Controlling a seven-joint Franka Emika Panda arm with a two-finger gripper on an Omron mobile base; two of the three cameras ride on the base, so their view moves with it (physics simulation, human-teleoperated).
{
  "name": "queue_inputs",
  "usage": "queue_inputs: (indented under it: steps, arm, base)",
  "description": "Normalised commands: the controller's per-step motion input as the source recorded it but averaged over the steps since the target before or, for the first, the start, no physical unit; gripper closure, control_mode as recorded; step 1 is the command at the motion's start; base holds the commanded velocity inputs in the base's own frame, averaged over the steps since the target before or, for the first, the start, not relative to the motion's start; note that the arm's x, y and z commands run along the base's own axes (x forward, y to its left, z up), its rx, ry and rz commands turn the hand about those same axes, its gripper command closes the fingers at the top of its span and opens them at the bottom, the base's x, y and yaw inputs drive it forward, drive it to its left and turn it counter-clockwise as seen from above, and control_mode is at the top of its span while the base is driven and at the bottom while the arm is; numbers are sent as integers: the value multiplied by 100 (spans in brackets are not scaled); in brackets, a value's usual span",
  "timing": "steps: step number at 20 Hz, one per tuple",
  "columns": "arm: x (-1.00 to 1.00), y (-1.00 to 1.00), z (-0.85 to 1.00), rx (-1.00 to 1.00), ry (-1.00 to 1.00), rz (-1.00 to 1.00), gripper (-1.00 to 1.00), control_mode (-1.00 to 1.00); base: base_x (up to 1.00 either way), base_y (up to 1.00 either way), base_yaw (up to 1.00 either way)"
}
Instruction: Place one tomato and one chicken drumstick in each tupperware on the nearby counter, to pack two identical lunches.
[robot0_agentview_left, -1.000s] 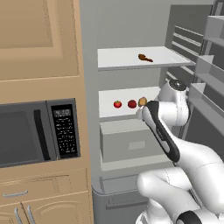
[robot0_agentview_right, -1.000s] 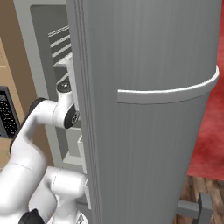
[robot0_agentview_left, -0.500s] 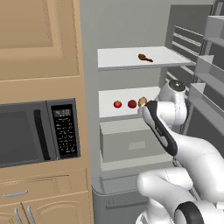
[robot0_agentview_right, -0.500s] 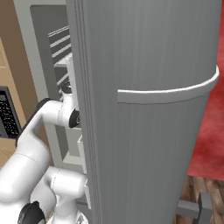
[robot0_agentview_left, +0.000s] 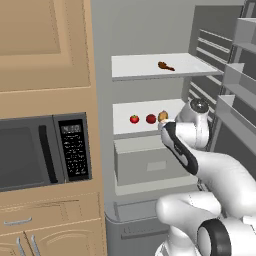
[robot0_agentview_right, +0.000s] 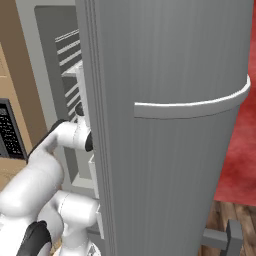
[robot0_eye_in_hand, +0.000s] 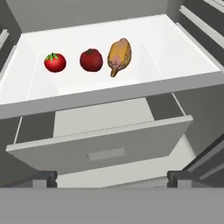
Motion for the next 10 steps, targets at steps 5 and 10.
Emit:
queue_inputs:
  steps: [5, 10]
  arm:
    - [48, 0, 0, 0, 0, 0, -100, -100]
    - [37, -4, -1, 0, 0, 0, -100, -100]
  base:
    - [0, 0, 0]
    - [0, 0, 0]
